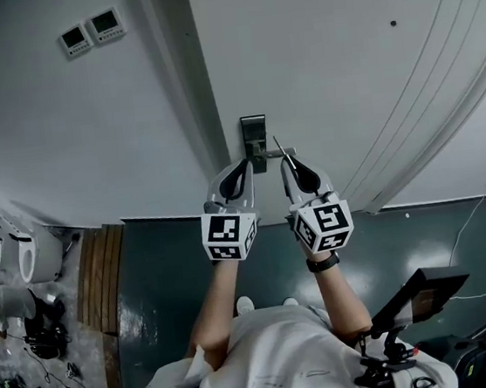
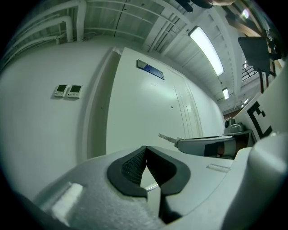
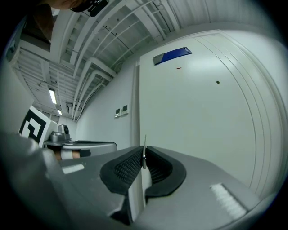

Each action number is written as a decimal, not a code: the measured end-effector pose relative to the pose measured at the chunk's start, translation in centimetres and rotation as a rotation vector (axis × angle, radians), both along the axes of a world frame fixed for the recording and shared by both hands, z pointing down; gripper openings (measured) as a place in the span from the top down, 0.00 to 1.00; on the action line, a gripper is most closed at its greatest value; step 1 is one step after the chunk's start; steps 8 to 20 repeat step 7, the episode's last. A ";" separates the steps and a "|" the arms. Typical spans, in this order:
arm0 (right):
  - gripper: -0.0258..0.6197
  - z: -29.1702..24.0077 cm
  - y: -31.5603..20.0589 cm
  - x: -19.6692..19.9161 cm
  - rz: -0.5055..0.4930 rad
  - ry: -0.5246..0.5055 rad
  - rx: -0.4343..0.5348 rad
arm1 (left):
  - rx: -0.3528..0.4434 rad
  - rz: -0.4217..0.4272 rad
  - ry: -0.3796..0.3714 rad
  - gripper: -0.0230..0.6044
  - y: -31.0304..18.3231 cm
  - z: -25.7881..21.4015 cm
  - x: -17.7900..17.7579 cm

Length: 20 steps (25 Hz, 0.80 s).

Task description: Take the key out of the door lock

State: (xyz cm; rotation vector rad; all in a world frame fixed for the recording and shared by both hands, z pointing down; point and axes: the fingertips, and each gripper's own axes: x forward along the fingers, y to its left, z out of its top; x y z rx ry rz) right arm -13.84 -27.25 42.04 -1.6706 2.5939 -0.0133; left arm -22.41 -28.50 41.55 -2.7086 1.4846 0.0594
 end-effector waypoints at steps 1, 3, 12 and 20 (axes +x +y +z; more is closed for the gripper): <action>0.91 -0.1 -0.1 -0.2 0.007 0.002 0.002 | -0.003 0.005 0.004 0.96 -0.2 0.0 -0.3; 0.91 0.0 -0.5 -0.7 0.029 0.001 -0.001 | -0.003 0.015 0.005 0.96 -0.5 0.1 -0.9; 0.91 0.5 -1.2 -1.5 0.082 -0.013 -0.013 | -0.003 0.032 0.002 0.96 -1.2 0.3 -2.5; 0.91 0.5 -1.2 -1.5 0.082 -0.013 -0.013 | -0.003 0.032 0.002 0.96 -1.2 0.3 -2.5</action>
